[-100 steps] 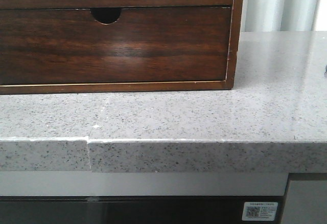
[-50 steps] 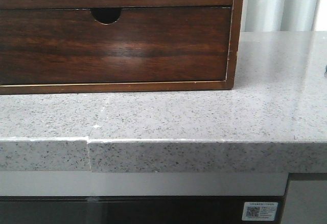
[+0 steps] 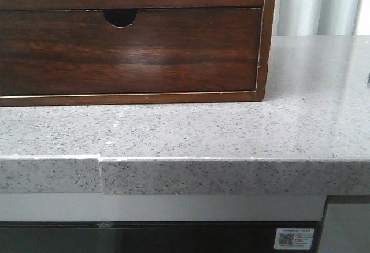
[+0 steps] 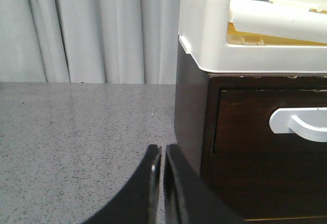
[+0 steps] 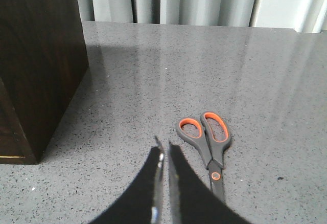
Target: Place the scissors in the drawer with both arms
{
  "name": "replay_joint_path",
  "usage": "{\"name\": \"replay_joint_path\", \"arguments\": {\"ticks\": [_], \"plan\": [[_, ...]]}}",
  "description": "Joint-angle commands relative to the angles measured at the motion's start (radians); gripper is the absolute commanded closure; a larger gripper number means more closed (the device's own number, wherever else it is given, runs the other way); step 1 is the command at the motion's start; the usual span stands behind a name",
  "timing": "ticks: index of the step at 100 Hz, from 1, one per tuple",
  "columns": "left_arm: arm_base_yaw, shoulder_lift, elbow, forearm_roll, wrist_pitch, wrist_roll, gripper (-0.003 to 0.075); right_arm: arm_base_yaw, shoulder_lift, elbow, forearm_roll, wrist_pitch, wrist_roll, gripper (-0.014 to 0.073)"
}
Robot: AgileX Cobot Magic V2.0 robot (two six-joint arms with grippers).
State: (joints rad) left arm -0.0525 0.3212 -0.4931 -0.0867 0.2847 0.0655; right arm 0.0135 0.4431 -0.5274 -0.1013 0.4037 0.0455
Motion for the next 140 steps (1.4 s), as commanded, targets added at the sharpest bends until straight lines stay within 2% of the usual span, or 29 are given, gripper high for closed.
{"name": "replay_joint_path", "arguments": {"ticks": [1,17,21,28,57,64,69,86,93,120,140], "plan": [[0.002,0.016,-0.037,0.026,-0.073,-0.007,0.0659,-0.008,0.011,-0.036,-0.018,-0.082,-0.001,0.0493],[0.002,0.016,-0.037,0.045,-0.071,-0.007,0.0336,-0.008,0.011,-0.036,-0.018,-0.106,-0.001,0.0155],[0.002,0.016,-0.037,0.045,-0.071,-0.007,0.0266,-0.008,0.011,-0.036,-0.018,-0.111,-0.001,0.0104],[0.002,0.016,-0.037,0.043,-0.073,-0.007,0.0202,-0.008,0.011,-0.036,-0.018,-0.111,-0.001,0.0076],[0.002,0.016,-0.037,0.043,-0.069,-0.007,0.0251,-0.008,0.011,-0.036,-0.018,-0.111,-0.001,0.0079],[0.002,0.016,-0.037,0.004,-0.085,-0.008,0.0269,-0.008,0.011,-0.036,-0.018,-0.113,-0.001,0.0079],[0.002,0.016,-0.037,-0.066,-0.093,-0.008,0.0283,-0.008,0.011,-0.036,-0.018,-0.116,-0.001,0.0079],[0.002,0.026,-0.035,-0.490,-0.079,-0.008,0.0330,-0.008,0.011,-0.036,-0.014,-0.124,-0.001,0.0079],[0.002,0.045,-0.035,-0.620,-0.057,-0.008,0.0342,-0.008,0.011,-0.036,-0.014,-0.124,-0.001,0.0079],[-0.036,0.190,-0.037,-0.840,0.013,0.005,0.0339,-0.008,0.011,-0.036,-0.014,-0.124,-0.001,0.0079],[-0.118,0.311,-0.057,-1.126,0.022,0.255,0.0309,-0.008,0.011,-0.036,-0.014,-0.124,-0.001,0.0079]]}}
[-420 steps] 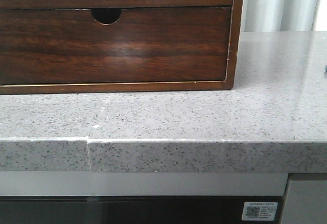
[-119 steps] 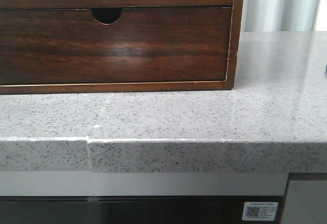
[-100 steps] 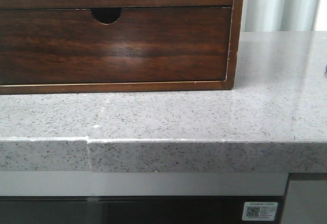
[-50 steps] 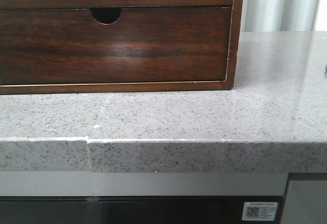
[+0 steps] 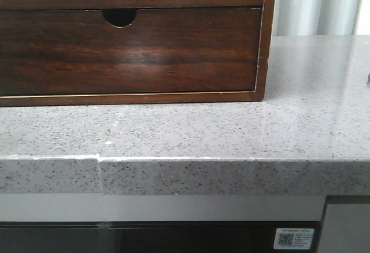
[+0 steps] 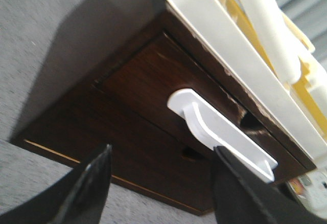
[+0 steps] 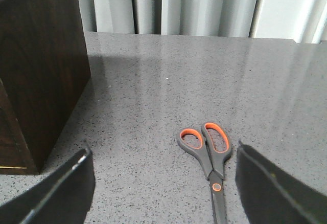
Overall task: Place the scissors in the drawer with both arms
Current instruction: 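Hook the left gripper under the white drawer handle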
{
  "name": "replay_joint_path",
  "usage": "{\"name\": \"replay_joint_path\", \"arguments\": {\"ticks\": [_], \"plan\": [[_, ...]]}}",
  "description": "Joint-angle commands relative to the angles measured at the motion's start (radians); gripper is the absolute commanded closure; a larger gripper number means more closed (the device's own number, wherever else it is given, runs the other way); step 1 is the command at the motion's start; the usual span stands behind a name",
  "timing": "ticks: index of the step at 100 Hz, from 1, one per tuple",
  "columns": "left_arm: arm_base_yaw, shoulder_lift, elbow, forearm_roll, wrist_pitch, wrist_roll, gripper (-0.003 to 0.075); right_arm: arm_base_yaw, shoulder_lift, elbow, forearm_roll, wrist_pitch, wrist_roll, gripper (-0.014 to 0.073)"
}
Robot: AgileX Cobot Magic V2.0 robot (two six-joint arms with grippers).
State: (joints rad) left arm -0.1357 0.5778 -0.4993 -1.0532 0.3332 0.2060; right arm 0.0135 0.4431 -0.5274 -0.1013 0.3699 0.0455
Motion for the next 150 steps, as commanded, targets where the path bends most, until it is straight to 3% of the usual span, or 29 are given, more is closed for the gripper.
{"name": "replay_joint_path", "arguments": {"ticks": [1,27,43,79,103,132,150], "plan": [[-0.041,0.059,-0.051,-0.168,-0.024,0.124,0.0309,-0.008,0.011,-0.036,-0.014,-0.090,-0.001,0.0079],[-0.096,0.242,-0.129,-0.346,0.030,0.276,0.0310,-0.008,0.011,-0.036,-0.014,-0.090,-0.001,0.0079],[-0.096,0.363,-0.205,-0.410,0.143,0.337,0.0310,-0.008,0.011,-0.036,-0.014,-0.090,-0.001,0.0079],[-0.096,0.572,-0.290,-0.681,0.347,0.618,0.0311,-0.008,0.011,-0.036,-0.014,-0.090,-0.001,0.0079],[-0.096,0.627,-0.290,-0.725,0.358,0.687,0.0311,-0.008,0.011,-0.036,-0.014,-0.090,-0.001,0.0079],[0.043,0.628,-0.290,-0.733,0.471,0.694,0.0312,-0.008,0.011,-0.036,-0.014,-0.090,-0.001,0.0079],[0.057,0.631,-0.290,-0.711,0.523,0.694,0.0312,-0.008,0.011,-0.036,-0.014,-0.091,-0.001,0.0079]]}}
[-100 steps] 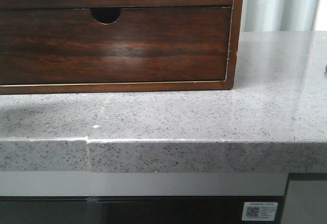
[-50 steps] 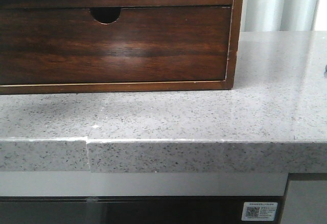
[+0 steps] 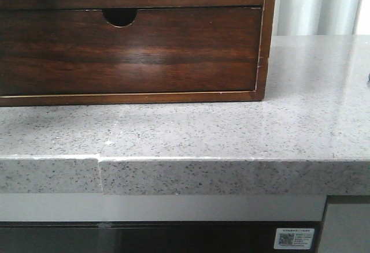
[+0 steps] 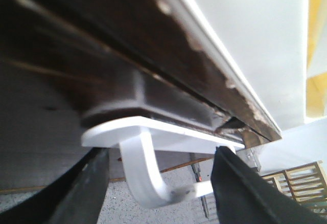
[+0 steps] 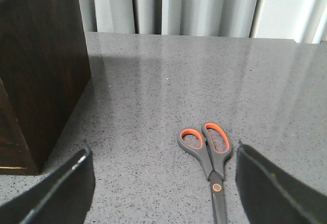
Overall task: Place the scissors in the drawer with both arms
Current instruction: 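Hook the left gripper under the white drawer handle, then pull the drawer open toward the robot with the left gripper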
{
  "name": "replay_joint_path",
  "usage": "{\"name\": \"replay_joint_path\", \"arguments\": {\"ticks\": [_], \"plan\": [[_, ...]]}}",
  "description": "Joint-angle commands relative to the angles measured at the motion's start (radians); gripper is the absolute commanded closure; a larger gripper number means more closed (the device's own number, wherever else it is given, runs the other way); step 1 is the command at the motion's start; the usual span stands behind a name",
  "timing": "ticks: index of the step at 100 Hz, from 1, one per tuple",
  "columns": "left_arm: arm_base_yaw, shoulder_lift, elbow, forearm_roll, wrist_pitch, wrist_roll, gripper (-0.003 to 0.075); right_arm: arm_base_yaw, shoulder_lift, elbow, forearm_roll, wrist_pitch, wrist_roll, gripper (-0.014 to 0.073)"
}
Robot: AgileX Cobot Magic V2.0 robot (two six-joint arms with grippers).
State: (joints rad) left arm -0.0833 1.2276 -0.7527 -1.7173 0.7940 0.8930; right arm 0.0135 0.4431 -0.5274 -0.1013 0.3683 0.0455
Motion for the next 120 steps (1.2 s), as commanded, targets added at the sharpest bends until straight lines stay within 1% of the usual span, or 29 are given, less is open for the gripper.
{"name": "replay_joint_path", "arguments": {"ticks": [1,18,25,32,51,58,72,83,93,104,120], "plan": [[0.005,-0.017,-0.037,-0.047,0.062,0.007,0.0312,-0.008,0.011,-0.036,-0.014,-0.090,-0.001,0.0079],[0.005,-0.003,-0.037,-0.044,0.066,0.010,0.0317,-0.008,0.011,-0.036,-0.014,-0.090,-0.001,0.0079],[0.005,0.004,-0.037,-0.044,0.066,0.010,0.0344,-0.008,0.011,-0.036,-0.014,-0.090,-0.001,0.0079],[0.005,0.008,-0.037,-0.044,0.079,0.010,0.0394,-0.008,0.011,-0.036,-0.014,-0.090,-0.001,0.0079],[0.005,0.008,-0.037,-0.044,0.100,0.026,0.0562,-0.008,0.011,-0.036,-0.014,-0.090,-0.001,0.0079],[0.009,0.008,-0.037,-0.044,0.128,0.026,0.0607,-0.008,0.011,-0.036,-0.014,-0.090,-0.001,0.0079],[0.027,0.008,-0.037,-0.044,0.218,0.026,0.0671,-0.008,0.011,-0.036,-0.014,-0.090,-0.001,0.0079],[0.053,0.008,-0.037,-0.040,0.294,0.026,0.0703,-0.008,0.011,-0.036,-0.014,-0.090,-0.001,0.0079],[0.080,0.003,-0.037,0.007,0.358,0.031,0.0728,-0.008,0.011,-0.036,-0.014,-0.090,-0.001,0.0079],[0.100,-0.017,-0.030,0.034,0.419,0.031,0.0734,-0.008,0.011,-0.036,-0.014,-0.090,-0.001,0.0079],[0.108,-0.106,0.023,0.051,0.420,0.031,0.0734,-0.008,0.011,-0.036,-0.014,-0.090,-0.001,0.0079]]}}
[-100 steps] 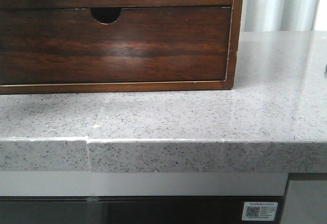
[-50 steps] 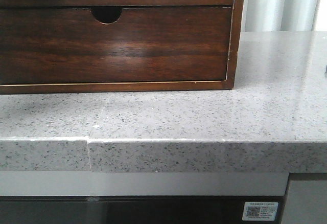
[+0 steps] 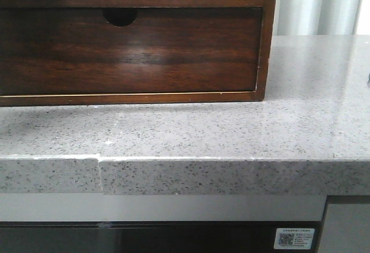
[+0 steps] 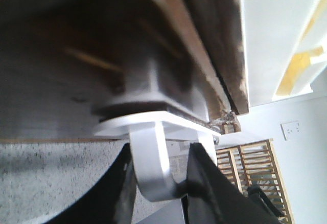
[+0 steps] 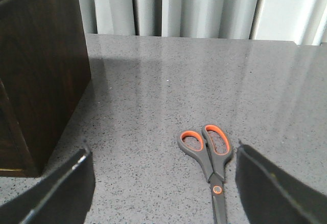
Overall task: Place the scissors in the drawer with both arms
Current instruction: 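Pull the drawer open toward the robot with the left gripper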
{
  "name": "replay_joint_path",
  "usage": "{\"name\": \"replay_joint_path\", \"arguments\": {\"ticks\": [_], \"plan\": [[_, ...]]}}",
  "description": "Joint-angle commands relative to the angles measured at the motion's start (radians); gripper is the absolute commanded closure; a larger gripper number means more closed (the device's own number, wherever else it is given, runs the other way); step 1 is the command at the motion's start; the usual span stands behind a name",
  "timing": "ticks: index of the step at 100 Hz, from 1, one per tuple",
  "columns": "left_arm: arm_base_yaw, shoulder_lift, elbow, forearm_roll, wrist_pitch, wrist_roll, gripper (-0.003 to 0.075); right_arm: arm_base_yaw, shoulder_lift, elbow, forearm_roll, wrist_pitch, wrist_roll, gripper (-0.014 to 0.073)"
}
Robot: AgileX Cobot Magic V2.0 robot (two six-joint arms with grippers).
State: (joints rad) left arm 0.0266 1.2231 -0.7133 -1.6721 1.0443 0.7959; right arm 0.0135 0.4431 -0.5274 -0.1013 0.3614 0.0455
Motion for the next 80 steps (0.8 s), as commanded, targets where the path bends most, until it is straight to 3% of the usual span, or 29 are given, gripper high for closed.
{"name": "replay_joint_path", "arguments": {"ticks": [1,53,70,80], "plan": [[-0.001,-0.107,-0.008,0.006,0.169,0.128,0.0734,-0.008,0.011,-0.036,-0.014,-0.083,-0.001,0.0079],[-0.001,-0.555,0.252,0.070,0.107,0.115,0.0734,-0.008,0.011,-0.036,-0.014,-0.083,-0.001,0.0079],[-0.001,-0.604,0.265,0.093,0.074,0.094,0.0733,-0.008,0.011,-0.036,-0.014,-0.083,-0.001,0.0079],[-0.001,-0.604,0.265,0.093,0.058,0.091,0.0679,-0.008,0.011,-0.036,-0.014,-0.083,-0.001,0.0079]]}}
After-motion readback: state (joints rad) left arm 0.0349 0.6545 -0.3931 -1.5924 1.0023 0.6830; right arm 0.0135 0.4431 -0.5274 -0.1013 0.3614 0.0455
